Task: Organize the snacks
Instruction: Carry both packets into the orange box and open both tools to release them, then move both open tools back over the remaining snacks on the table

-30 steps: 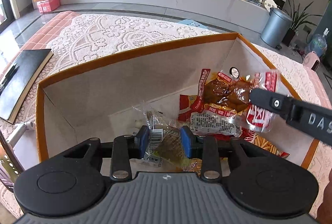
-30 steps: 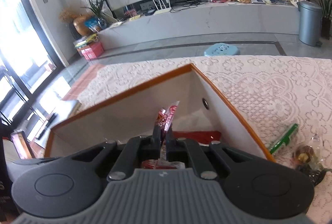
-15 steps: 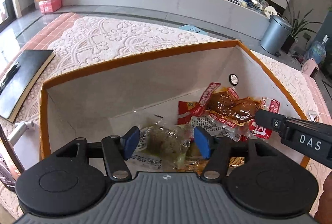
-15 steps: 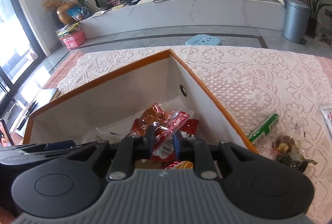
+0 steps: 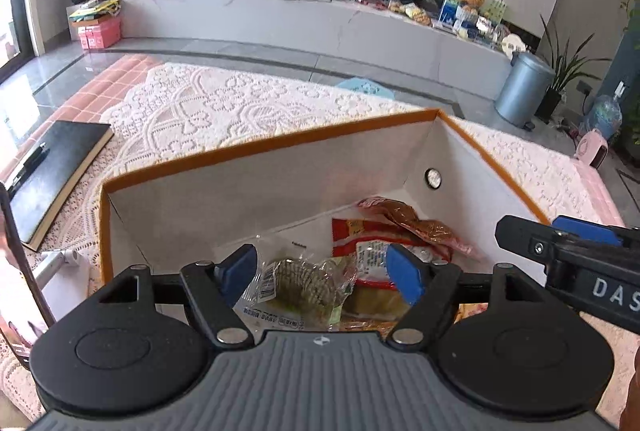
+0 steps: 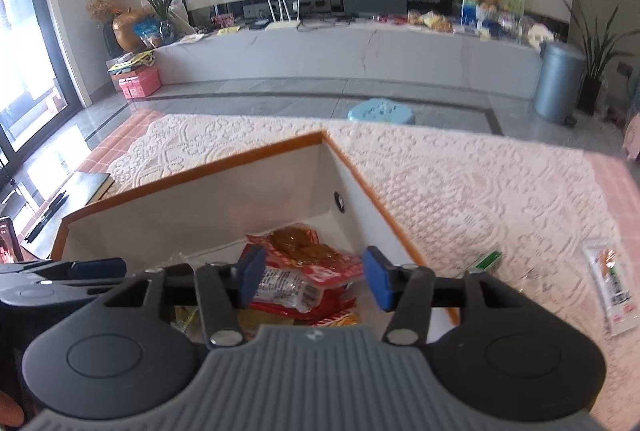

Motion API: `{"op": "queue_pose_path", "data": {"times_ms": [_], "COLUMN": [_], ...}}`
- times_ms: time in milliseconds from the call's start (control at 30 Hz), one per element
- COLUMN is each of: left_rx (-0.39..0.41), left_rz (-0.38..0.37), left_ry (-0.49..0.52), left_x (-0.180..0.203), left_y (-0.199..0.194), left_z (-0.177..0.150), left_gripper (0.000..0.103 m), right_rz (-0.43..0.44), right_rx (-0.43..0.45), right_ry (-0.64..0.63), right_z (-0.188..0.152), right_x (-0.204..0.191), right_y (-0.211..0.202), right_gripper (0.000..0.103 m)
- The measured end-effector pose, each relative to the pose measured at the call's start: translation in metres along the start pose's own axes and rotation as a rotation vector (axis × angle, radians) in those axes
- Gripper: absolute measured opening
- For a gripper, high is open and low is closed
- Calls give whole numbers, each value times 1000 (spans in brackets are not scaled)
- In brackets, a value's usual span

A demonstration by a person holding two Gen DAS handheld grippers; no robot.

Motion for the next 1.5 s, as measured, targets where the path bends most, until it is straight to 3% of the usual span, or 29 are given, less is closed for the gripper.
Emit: {"op": "queue_pose_path", "data": {"times_ms": [233,300,400,567,767,1067,1300,1500], "left_rx": [84,110,147,158,171,131,77,50], "left_rz": [-27,-46,-65,-111,-144,-254,-380,-404], "left_ry": [8,11,15,21,115,239,291,317], "left_x": [14,18,28,49,86,143,177,197], "left_y": [-23,-30,-42,-57,-70,-74,-61,-48], "left_z": [3,3,3,-4,-19,-44,-64,-77], "left_gripper": [88,88,88,88,88,88,88,88], "right_rz": [-35,-41,-50,-114,-204,-322,-370,-399], "right_rx": [78,101,133,153,162,117,97,90], "right_ry": [-44,-50,-47,0,59,219,265,289], "right_z": [-2,-5,-10,-22,-43,-90,-110,-120], "right_x": [2,4,10,32,70,138,180,204], "right_y": [-39,-52,-69,-94,-122,-146,-156,-154], "right_gripper": [71,82,90,99,99,99,99,100]}}
Point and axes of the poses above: each gripper's, at about its wrist camera, not at the fingertips, and y roughly the way its jaws point, x to its right, z to its top, the point moved 5 cm from there along y, roughly the way its jaws point, and after that the axes turned 3 degrees about z, right-handed, at the moved point
